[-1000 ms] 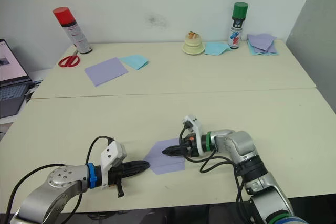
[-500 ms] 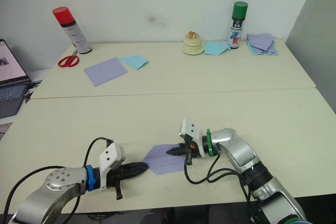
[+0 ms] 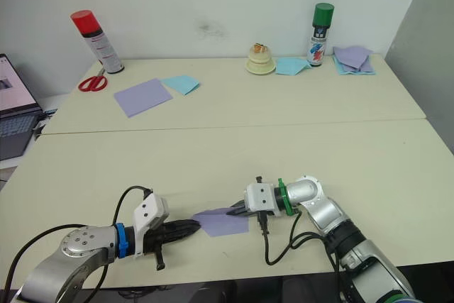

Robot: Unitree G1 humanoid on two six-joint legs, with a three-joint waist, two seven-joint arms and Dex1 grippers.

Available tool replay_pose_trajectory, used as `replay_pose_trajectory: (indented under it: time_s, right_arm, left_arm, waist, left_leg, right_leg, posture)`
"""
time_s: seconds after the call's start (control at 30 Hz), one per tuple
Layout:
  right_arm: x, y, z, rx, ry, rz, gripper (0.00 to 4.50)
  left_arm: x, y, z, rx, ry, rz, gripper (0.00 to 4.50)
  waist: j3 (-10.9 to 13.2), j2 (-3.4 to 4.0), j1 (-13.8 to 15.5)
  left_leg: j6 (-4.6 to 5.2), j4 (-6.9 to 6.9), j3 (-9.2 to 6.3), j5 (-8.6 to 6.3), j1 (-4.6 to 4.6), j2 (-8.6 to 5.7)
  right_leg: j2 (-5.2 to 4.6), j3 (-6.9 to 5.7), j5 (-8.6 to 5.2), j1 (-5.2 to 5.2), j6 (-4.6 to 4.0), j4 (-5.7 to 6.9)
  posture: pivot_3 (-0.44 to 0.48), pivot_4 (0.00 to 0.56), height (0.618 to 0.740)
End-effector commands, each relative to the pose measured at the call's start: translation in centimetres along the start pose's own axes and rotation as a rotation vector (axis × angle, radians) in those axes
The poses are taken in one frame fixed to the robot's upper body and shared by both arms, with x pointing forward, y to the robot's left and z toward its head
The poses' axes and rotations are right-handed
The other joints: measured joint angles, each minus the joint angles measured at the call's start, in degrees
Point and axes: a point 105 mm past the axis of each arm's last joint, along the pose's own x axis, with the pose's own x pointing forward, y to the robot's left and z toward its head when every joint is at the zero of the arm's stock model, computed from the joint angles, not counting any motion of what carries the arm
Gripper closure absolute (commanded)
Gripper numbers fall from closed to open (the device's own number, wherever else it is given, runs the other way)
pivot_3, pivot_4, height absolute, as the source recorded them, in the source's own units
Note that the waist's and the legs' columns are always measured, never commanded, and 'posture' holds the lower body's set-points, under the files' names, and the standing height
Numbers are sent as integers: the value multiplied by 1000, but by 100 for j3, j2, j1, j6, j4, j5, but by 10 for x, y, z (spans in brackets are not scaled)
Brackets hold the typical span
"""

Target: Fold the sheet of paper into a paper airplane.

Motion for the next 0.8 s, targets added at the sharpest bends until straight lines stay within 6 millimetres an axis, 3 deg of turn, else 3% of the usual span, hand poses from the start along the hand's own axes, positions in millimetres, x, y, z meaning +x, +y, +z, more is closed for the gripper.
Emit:
replay_pose_trajectory:
  time_s: [0.03,0.57,0.8]
  right_arm:
    - [0,3,-4,-102,25,38,4474]
    - [0,18,-9,-199,75,127,4474]
    - [-4,16,-17,-191,113,130,4474]
  left_arm:
    - [-2,2,-17,-37,70,13,4204]
    - [-3,5,-3,-71,20,1,4204]
    - [-7,7,59,-137,-163,-89,4204]
  waist:
    - [0,0,0]
    - [0,0,9]
    - [3,-8,26]
  left_leg:
    - [0,0,1,0,1,0]
    - [0,1,-1,0,6,-3]
    - [-1,8,-13,1,4,-4]
  right_leg:
    - [0,1,0,0,0,1]
    - [0,2,5,9,-9,0]
    - [1,-7,2,14,-4,2]
  posture:
    - [0,150,740]
    - [0,150,740]
    - [0,150,740]
